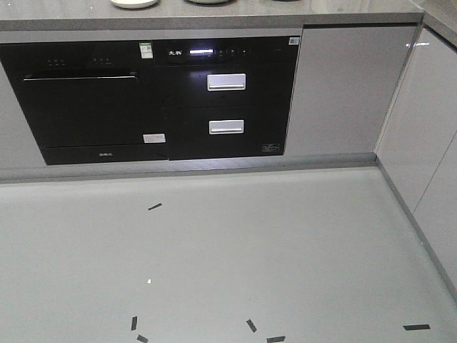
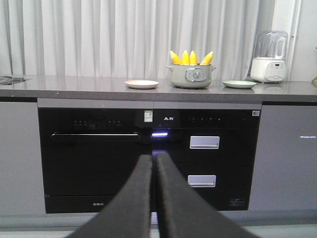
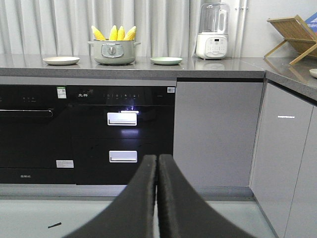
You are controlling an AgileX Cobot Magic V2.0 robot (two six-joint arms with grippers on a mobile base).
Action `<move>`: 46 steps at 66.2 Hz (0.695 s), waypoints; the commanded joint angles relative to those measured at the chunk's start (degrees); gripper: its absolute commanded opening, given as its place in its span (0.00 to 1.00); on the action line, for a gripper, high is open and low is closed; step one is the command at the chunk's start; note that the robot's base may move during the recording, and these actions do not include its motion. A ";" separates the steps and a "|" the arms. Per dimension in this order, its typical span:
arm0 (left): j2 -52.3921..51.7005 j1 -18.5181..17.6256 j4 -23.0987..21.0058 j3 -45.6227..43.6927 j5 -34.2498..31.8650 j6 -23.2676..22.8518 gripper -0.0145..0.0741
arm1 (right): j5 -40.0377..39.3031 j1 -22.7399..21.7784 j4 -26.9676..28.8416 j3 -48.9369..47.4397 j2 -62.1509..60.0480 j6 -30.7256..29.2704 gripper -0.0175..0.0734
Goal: Distribute corn equally
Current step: 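Drive the base toward the counter with the pot and plates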
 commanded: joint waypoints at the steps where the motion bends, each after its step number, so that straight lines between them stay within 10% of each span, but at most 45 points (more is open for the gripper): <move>1: -0.91 0.20 -0.42 -0.92 -4.50 -0.07 0.16 | -3.95 -0.24 -0.18 0.46 -0.44 -0.21 0.19; 46: -0.91 0.20 -0.42 -0.92 -4.50 -0.07 0.16 | -4.00 -0.24 -0.18 0.46 -0.44 -0.21 0.19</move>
